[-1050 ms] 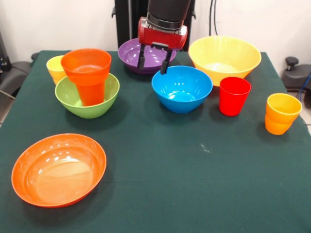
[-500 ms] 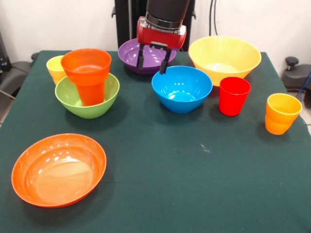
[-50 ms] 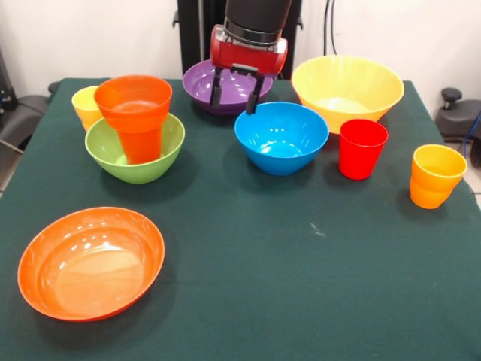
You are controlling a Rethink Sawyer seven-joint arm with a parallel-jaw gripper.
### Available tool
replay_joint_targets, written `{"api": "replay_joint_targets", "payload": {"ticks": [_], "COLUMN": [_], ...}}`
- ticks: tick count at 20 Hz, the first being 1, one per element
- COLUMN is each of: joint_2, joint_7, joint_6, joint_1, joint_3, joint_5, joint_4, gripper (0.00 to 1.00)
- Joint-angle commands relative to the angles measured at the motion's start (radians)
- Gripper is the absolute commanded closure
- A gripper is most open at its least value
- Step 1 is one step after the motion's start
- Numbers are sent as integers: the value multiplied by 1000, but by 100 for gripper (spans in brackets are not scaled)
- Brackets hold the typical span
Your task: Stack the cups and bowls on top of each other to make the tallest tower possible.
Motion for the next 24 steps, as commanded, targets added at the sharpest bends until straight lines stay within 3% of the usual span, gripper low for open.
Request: {"api": "replay_joint_targets", "payload": {"ticks": [1, 8, 14, 18, 24], "joint_2": [57, 57, 15, -1, 46], "joint_7": [86, 95, 109, 138, 227], "joint_6": [-58, -95, -51, -20, 8], "joint_1": [-8, -7, -15, 13, 95], "joint_3": [66, 81, 126, 112, 25], "joint_5": [15, 23, 96, 148, 232], "joint_4": [-34, -12, 10, -2, -55], "gripper": [0, 0, 0, 0, 0]}}
